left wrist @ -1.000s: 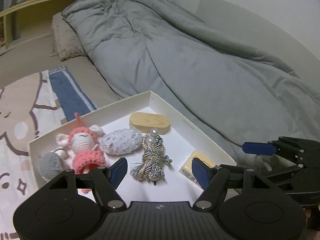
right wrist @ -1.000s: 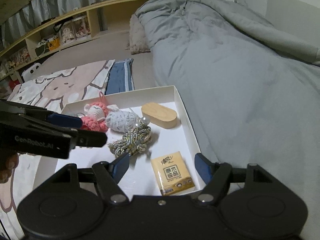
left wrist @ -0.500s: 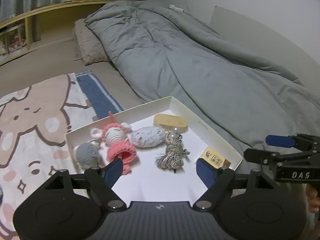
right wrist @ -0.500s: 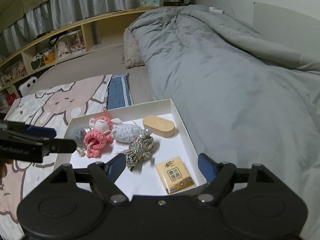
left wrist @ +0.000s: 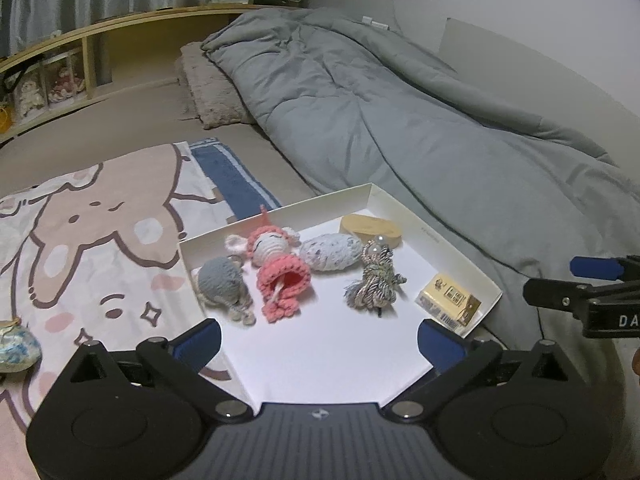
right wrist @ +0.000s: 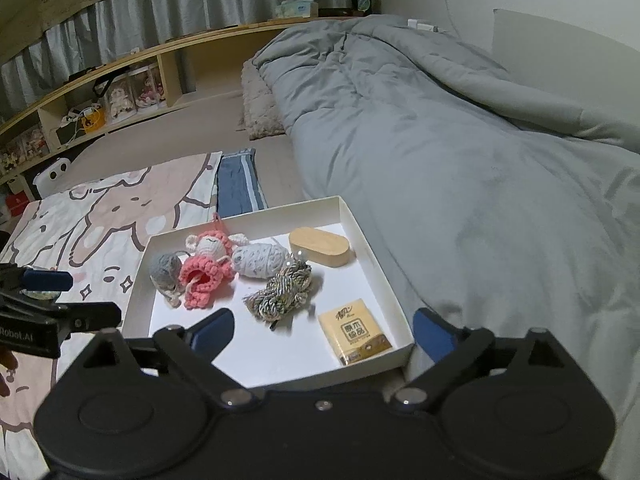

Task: Organize objects
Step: 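Release the rope tassel with left tool while right tool releases tissue pack, then withdraw both tools from the box toward the floral pouch and crochet flower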

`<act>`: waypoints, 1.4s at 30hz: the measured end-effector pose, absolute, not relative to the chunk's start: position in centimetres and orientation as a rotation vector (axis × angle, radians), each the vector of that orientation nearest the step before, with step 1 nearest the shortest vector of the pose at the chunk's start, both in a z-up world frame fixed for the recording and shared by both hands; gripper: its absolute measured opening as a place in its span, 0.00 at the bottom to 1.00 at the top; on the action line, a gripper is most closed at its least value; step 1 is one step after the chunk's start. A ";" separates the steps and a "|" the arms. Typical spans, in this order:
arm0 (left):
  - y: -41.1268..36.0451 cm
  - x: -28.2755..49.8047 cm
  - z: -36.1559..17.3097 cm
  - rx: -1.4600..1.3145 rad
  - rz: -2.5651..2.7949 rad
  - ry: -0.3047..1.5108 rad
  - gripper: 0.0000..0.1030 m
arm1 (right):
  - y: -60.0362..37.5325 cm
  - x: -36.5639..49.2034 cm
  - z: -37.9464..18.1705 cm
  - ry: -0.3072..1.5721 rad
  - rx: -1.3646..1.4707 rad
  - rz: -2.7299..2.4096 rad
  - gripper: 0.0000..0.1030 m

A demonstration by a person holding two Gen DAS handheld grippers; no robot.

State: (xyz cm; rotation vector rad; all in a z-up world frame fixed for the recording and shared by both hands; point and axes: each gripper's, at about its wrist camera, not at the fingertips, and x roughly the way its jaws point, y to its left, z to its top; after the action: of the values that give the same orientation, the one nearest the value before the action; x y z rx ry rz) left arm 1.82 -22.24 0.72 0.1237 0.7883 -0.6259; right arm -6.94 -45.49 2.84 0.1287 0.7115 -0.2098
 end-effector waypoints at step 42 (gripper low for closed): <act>-5.0 4.0 2.8 0.028 -0.252 0.711 1.00 | -35.8 -1.5 4.2 0.628 0.173 -0.062 1.00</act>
State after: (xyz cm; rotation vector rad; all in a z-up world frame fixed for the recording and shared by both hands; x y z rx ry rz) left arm 3.99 -5.01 2.77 0.0281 0.7112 -0.2523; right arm -1.47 -35.76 4.25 0.1734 0.6278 -0.0622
